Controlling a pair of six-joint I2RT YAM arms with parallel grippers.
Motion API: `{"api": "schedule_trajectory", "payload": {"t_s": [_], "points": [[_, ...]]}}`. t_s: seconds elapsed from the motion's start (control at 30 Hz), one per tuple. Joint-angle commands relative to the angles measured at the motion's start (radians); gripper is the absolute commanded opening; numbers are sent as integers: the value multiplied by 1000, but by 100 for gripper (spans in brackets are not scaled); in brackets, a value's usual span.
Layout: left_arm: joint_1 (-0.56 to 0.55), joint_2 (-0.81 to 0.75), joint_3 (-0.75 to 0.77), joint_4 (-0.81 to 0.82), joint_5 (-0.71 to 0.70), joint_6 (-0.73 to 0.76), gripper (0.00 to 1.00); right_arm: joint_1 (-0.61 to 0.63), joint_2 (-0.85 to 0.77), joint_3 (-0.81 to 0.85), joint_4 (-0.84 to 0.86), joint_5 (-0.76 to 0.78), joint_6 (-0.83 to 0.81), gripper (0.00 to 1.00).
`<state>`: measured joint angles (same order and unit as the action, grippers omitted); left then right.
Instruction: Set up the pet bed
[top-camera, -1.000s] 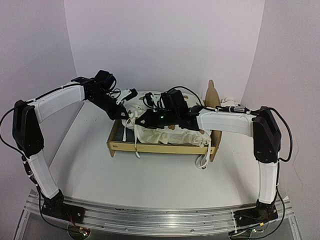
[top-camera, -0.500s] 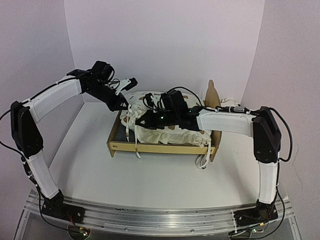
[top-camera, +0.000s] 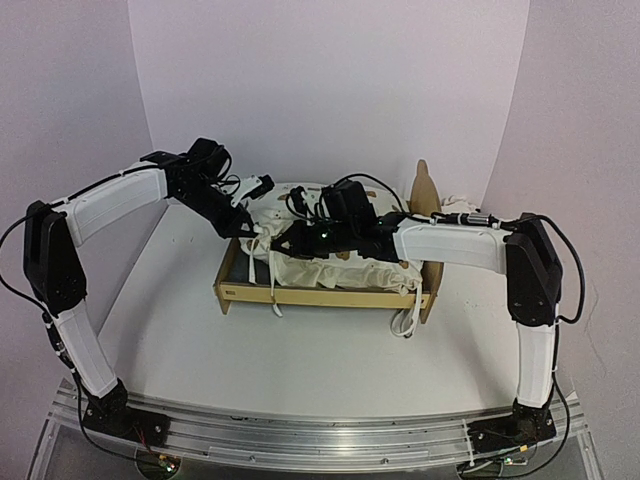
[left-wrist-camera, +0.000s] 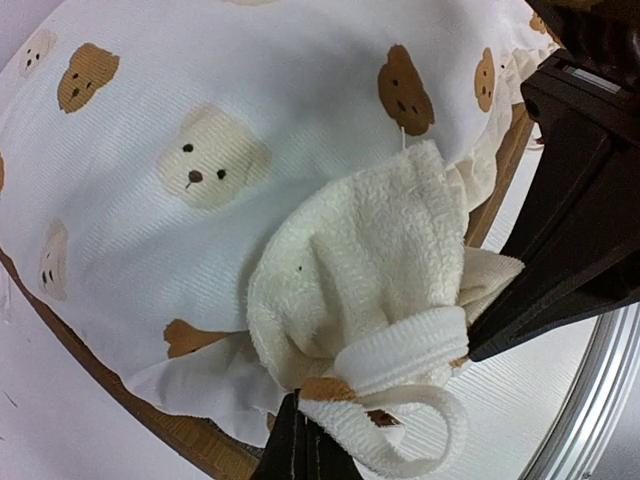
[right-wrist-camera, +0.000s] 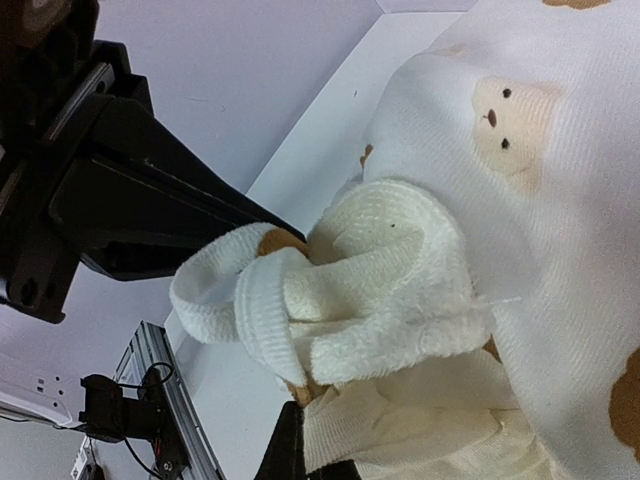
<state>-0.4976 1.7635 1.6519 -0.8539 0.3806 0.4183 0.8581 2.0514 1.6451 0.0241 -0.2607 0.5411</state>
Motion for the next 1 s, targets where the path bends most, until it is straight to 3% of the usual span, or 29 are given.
{"api": "schedule_trajectory", "payload": {"t_s": [0.0, 0.4, 0.97], "points": [[-3, 2, -28, 64, -24, -6, 0, -1, -37, 9, 5, 5, -14, 0], [-3, 21, -14, 211, -195, 14, 0, -2, -35, 11, 2, 8, -18, 0], [-18, 78, -81, 245, -112, -24, 0, -1, -42, 3, 3, 13, -20, 0]]}}
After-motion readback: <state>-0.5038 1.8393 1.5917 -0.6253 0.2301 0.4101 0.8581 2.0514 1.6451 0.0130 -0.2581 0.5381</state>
